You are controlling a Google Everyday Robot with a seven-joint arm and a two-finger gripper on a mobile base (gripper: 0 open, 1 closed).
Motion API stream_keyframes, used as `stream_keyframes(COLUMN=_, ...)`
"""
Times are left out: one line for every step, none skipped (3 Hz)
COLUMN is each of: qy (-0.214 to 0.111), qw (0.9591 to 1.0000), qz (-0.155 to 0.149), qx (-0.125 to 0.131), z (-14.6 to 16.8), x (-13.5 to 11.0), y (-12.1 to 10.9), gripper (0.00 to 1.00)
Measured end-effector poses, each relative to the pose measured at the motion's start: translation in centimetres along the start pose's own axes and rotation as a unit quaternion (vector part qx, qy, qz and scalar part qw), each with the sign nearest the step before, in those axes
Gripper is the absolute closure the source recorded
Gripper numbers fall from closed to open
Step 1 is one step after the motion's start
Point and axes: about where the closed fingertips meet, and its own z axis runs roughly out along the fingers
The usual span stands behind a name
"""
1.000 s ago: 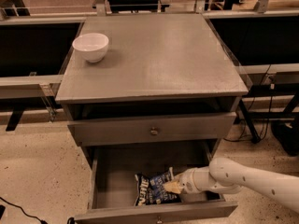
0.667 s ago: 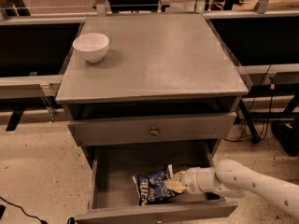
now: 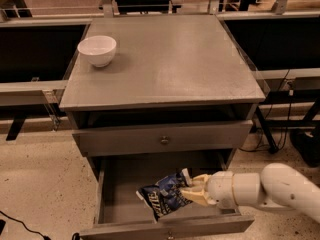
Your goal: Pick blue chip bag from middle drawer and place on counter
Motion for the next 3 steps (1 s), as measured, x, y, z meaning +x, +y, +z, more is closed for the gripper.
stream_keyframes(qy=0.004, qw=0.9995, qz=-0.031, qx=-0.003, z=-5.5, x=-6.9, y=0.9, gripper=1.0)
stream_keyframes(qy=0.015, qw=0.9996, qz=-0.023, qx=-0.006, z=-10.9, x=-13.0, y=-1.2, gripper=1.0)
stream_keyframes(qy=0.022, qw=0.9993, qz=0.017, qx=-0.023, z=-14.2, x=-16.1, y=-4.3, gripper=1.0)
